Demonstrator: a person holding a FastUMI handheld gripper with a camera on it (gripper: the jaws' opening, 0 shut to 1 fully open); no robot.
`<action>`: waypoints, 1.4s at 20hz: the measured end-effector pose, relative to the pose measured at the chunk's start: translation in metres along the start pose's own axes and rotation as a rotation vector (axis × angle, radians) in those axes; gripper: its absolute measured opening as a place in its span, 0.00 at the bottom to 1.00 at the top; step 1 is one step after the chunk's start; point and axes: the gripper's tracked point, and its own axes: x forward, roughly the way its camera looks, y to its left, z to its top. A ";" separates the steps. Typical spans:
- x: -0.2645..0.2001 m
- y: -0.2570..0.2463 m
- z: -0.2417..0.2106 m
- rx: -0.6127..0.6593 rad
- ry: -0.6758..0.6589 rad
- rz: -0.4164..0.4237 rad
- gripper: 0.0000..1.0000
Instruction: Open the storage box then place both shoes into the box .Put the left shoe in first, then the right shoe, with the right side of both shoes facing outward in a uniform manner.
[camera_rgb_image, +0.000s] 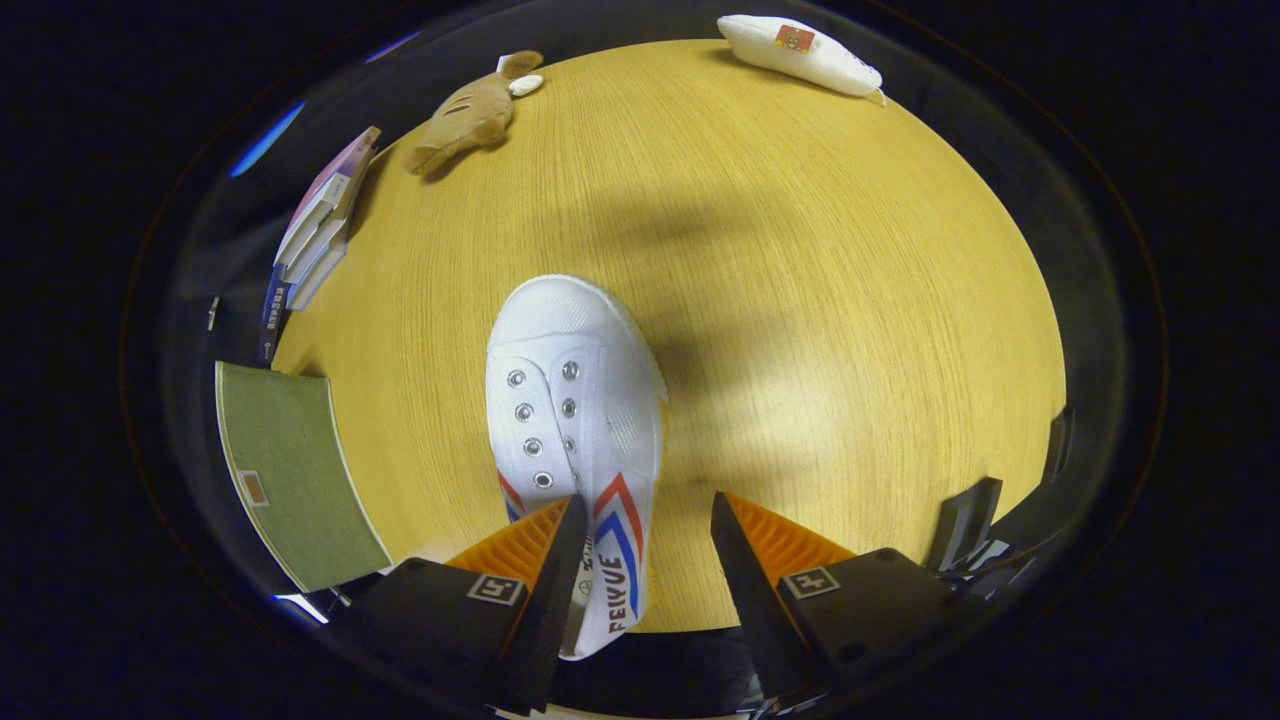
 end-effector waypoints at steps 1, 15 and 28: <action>0.003 0.003 0.001 0.003 0.005 0.000 0.78; -0.015 0.024 0.003 0.113 0.033 0.135 0.24; -0.164 0.235 0.012 -0.056 -0.077 0.429 0.24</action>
